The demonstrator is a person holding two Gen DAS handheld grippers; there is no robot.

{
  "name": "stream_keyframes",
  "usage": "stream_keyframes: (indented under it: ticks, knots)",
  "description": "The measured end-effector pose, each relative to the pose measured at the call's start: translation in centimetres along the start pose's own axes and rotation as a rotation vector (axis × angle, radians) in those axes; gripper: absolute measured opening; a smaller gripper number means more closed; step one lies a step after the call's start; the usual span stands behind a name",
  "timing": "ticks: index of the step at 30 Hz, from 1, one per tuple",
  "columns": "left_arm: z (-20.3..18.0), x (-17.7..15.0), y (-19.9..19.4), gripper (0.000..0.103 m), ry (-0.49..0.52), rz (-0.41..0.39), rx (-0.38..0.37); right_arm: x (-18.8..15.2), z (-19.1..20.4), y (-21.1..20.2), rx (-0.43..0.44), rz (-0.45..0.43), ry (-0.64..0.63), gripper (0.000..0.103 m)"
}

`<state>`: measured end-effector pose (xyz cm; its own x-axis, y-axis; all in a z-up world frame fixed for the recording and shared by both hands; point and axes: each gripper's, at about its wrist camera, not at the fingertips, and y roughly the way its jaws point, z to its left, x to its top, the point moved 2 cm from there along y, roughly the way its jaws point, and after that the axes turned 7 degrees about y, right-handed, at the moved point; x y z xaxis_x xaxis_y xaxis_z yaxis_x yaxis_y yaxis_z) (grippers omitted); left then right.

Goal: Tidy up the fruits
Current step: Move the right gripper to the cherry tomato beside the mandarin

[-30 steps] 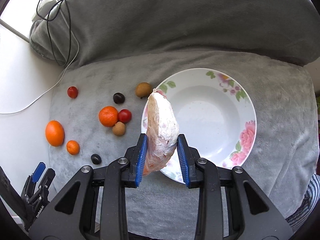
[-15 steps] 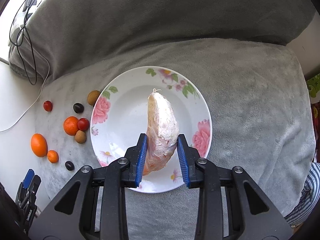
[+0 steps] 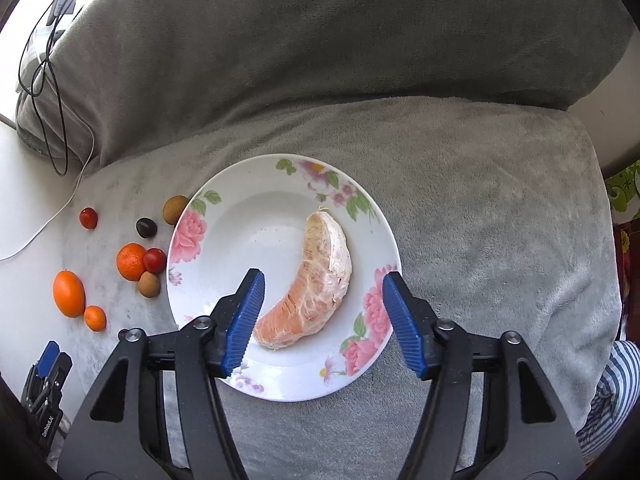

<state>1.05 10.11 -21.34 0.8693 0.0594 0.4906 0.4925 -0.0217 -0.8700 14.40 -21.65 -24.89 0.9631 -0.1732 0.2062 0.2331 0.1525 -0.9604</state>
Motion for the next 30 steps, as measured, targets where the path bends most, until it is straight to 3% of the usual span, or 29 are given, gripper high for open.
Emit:
stream_keyframes:
  ticks: [7,20,25,30]
  knots:
    - [0.5,-0.1,-0.1,0.070,-0.016,-0.004,0.006,0.0,0.8,-0.9,0.009,-0.030,-0.043,0.067]
    - [2.5,-0.9,-0.3,0.070,-0.060,-0.007,0.036,-1.3,5.4,-3.3,0.044,-0.171,-0.228,0.067]
    - [3.1,-1.1,-0.2,0.070,-0.076,-0.010,0.034,-1.5,7.0,-3.5,0.072,-0.181,-0.276,0.067]
    - [3.6,-1.3,0.0,0.070,-0.087,-0.011,0.030,-1.7,9.0,-3.6,0.044,-0.189,-0.336,0.071]
